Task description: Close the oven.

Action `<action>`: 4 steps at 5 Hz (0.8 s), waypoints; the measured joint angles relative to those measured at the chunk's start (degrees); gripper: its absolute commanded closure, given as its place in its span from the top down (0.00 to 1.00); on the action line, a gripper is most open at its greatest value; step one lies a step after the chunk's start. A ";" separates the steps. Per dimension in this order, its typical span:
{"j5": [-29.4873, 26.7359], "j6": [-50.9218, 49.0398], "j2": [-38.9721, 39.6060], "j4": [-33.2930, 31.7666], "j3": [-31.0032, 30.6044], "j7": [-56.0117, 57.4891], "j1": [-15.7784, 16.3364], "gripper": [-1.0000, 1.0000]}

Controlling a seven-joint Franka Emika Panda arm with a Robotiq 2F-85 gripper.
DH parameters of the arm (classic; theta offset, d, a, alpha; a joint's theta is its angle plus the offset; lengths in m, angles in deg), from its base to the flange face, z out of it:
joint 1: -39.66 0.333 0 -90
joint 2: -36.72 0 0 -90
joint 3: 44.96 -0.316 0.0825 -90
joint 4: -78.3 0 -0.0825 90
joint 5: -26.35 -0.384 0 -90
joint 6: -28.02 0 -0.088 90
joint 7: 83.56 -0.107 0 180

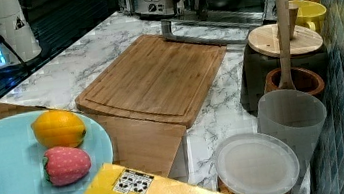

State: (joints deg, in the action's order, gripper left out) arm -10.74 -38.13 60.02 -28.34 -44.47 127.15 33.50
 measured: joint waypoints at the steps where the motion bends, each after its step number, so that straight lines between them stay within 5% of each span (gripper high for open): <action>1: -3.27 1.30 4.13 0.00 0.00 0.00 -0.01 0.00; 4: -5.04 1.93 9.48 -0.39 -1.90 1.68 -0.50 0.00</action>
State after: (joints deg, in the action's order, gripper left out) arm -15.78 -36.20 69.51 -28.74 -46.37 128.83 33.00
